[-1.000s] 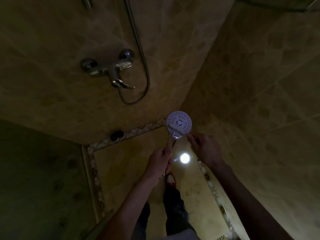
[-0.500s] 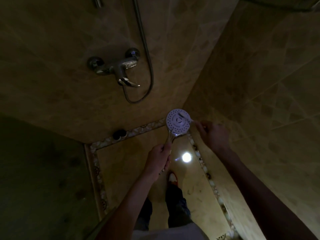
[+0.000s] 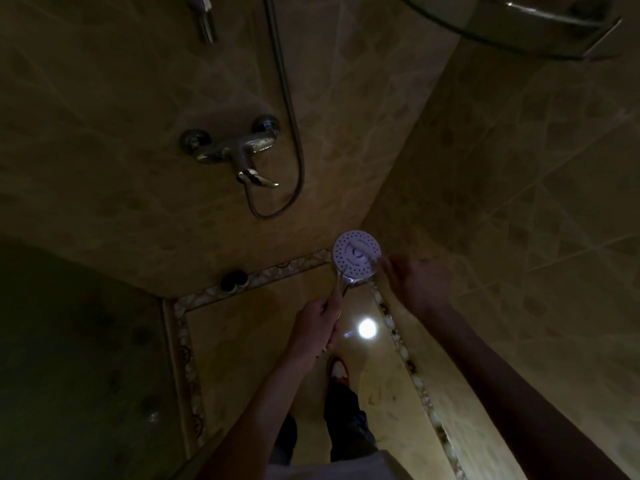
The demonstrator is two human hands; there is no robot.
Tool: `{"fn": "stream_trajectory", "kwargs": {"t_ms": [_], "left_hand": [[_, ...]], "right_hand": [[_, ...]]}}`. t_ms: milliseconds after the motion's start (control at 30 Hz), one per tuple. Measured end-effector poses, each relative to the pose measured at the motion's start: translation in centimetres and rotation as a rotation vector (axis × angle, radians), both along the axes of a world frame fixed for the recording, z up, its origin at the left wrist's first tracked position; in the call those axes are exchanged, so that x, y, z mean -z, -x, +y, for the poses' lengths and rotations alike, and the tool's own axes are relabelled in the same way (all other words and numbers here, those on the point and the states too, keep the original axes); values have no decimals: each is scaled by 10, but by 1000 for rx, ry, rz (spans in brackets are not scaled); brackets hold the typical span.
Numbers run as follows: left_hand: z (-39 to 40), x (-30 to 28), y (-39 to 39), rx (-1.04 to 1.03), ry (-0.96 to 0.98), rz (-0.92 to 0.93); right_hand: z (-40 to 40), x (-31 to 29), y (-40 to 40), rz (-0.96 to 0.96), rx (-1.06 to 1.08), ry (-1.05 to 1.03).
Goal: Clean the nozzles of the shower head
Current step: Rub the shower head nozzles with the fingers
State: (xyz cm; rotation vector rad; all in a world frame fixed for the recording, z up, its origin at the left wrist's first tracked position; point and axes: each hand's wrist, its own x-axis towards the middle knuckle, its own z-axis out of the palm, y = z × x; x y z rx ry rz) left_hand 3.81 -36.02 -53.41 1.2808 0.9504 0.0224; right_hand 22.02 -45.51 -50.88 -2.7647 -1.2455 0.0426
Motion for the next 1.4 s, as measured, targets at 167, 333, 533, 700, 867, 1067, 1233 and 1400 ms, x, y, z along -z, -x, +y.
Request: {"fn": "stream_trajectory", "kwargs": {"t_ms": [167, 333, 533, 700, 867, 1067, 1233, 1400], "left_hand": [[2, 2, 3, -12, 0, -20], [4, 1, 3, -9, -36, -21], [6, 4, 6, -37, -28, -13], [9, 5, 4, 2, -12, -3], [21, 3, 3, -17, -32, 4], [23, 0, 6, -15, -43, 10], [23, -1, 7, -24, -14, -3], [21, -2, 12, -7, 10, -14]], "right_hand": [[1, 0, 7, 54, -70, 6], [11, -5, 0, 54, 20, -31], [13, 5, 21, 133, -44, 26], [19, -6, -1, 75, 93, 6], [23, 1, 23, 65, -96, 75], [38, -9, -12, 137, 125, 75], [31, 7, 19, 73, -89, 68], [34, -3, -10, 134, 10, 117]]}}
